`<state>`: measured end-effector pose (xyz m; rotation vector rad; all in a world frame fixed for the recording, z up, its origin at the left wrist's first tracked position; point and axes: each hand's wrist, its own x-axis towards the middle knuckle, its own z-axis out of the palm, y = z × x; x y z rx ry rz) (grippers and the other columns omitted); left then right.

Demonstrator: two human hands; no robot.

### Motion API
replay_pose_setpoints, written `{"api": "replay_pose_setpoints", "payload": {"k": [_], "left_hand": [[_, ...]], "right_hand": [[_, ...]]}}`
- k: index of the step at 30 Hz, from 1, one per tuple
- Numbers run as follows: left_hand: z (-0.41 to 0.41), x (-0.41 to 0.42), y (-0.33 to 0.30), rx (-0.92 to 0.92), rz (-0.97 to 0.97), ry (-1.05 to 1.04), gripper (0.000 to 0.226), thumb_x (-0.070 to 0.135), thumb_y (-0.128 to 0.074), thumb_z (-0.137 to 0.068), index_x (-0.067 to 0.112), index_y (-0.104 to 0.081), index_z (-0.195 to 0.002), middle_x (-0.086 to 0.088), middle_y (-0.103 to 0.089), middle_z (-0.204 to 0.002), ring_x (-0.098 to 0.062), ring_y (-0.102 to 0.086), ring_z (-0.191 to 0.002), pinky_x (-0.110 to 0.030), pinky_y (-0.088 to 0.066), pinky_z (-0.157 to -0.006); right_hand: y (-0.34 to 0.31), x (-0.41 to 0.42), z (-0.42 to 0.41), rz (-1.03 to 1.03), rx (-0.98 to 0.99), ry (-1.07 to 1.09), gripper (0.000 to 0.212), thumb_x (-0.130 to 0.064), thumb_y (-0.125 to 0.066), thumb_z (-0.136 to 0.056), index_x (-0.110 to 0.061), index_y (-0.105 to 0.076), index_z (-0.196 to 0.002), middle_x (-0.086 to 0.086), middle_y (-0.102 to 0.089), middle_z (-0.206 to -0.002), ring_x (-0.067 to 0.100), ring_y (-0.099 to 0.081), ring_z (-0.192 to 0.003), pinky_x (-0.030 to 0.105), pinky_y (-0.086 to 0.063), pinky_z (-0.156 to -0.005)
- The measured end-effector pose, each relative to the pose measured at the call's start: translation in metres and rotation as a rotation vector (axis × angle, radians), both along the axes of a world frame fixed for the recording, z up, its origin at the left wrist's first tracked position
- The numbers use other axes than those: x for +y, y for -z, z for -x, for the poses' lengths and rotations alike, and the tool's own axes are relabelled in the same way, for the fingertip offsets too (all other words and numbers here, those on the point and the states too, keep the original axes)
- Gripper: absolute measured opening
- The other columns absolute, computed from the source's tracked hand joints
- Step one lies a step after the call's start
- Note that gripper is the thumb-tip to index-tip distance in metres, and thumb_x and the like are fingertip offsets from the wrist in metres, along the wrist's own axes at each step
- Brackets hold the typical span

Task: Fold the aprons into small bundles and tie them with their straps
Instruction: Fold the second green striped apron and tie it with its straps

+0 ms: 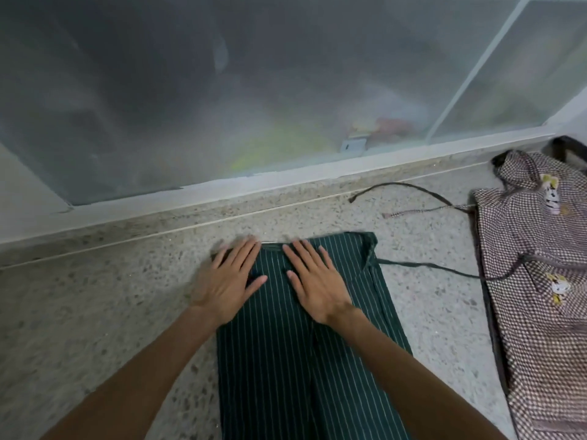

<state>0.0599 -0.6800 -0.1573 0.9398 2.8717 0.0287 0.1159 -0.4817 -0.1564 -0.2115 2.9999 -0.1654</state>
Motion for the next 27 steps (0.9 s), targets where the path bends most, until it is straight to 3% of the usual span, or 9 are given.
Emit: {"api": "replay_pose_setpoints", "payload": {"k": [5,8,10,12,13,17,20,23,27], "left_hand": [[0.003,-0.013,0.022,-0.081,0.041,-0.005,0.080,0.071,0.001,-0.088,0.019,-0.002,-0.149,0.002,0.002,-0.156,-0.015,0.001,-0.144,-0.031,0.011,-0.113],[0.006,-0.013,0.019,-0.099,0.054,0.017,0.088,0.076,0.017,-0.077,0.024,0.012,-0.147,0.006,0.019,-0.153,-0.012,0.017,-0.142,-0.033,0.011,-0.114],[0.008,-0.007,0.009,-0.035,0.025,0.023,0.091,0.077,0.006,-0.080,0.020,-0.010,-0.150,0.000,-0.006,-0.158,-0.014,0.001,-0.144,-0.035,0.001,-0.114],[0.011,0.007,-0.006,0.034,-0.060,0.034,0.083,0.075,-0.016,-0.084,0.020,-0.032,-0.144,-0.002,-0.033,-0.149,-0.015,-0.022,-0.135,-0.034,-0.014,-0.111],[0.014,0.015,-0.012,0.051,-0.099,0.061,0.081,0.076,-0.023,-0.083,0.023,-0.030,-0.144,-0.001,-0.032,-0.149,-0.015,-0.023,-0.133,-0.035,-0.017,-0.111],[0.020,0.051,-0.014,-0.168,0.068,0.227,0.099,0.085,-0.021,-0.072,0.033,0.019,-0.146,0.002,0.027,-0.151,-0.017,0.021,-0.141,-0.042,0.009,-0.113],[0.020,0.057,-0.004,-0.257,0.188,0.258,0.100,0.085,-0.018,-0.065,0.037,0.029,-0.139,0.004,0.033,-0.149,-0.018,0.025,-0.141,-0.040,0.016,-0.109],[0.019,0.054,-0.002,-0.292,0.168,0.236,0.099,0.082,-0.029,-0.070,0.038,0.025,-0.141,0.007,0.031,-0.150,-0.016,0.025,-0.141,-0.038,0.017,-0.108],[0.020,0.058,-0.005,-0.301,0.169,0.226,0.098,0.080,-0.035,-0.072,0.039,0.023,-0.141,0.008,0.031,-0.149,-0.016,0.025,-0.140,-0.036,0.017,-0.107]], "right_hand": [[0.012,0.093,0.001,-0.126,-0.052,0.189,0.068,-0.055,0.016,-0.086,-0.024,0.016,-0.147,0.000,0.017,-0.156,0.017,0.015,-0.144,0.034,0.005,-0.117],[-0.002,0.107,0.001,0.027,-0.004,0.228,0.058,-0.041,-0.011,-0.098,-0.018,-0.012,-0.151,0.004,-0.012,-0.158,0.022,-0.018,-0.144,0.034,-0.033,-0.111],[-0.016,0.105,0.009,0.146,0.105,0.313,0.044,-0.023,-0.037,-0.099,-0.012,-0.036,-0.142,0.006,-0.039,-0.145,0.025,-0.044,-0.127,0.036,-0.048,-0.089],[-0.027,0.103,0.023,0.114,0.078,0.390,0.038,-0.021,-0.047,-0.096,-0.011,-0.046,-0.133,0.007,-0.050,-0.131,0.025,-0.049,-0.118,0.037,-0.048,-0.084],[-0.030,0.103,0.031,0.098,0.023,0.430,0.036,-0.022,-0.051,-0.094,-0.011,-0.051,-0.129,0.008,-0.053,-0.126,0.026,-0.050,-0.115,0.037,-0.048,-0.083],[-0.036,0.118,0.059,0.274,-0.183,0.664,0.023,-0.015,-0.071,-0.080,-0.010,-0.072,-0.102,0.011,-0.070,-0.102,0.028,-0.066,-0.091,0.033,-0.056,-0.075],[-0.044,0.149,0.058,0.766,-0.328,0.845,0.027,-0.003,-0.074,-0.076,-0.004,-0.072,-0.103,0.011,-0.070,-0.097,0.022,-0.065,-0.083,0.026,-0.056,-0.070],[-0.056,0.174,0.043,1.424,-0.146,1.075,0.027,0.001,-0.065,-0.083,-0.003,-0.067,-0.110,0.006,-0.067,-0.088,0.010,-0.060,-0.070,0.012,-0.049,-0.063],[-0.060,0.201,0.023,2.225,-0.117,1.139,0.039,0.000,-0.075,-0.070,-0.018,-0.061,-0.102,-0.005,-0.059,-0.083,0.006,-0.053,-0.072,0.019,-0.046,-0.079]]}}
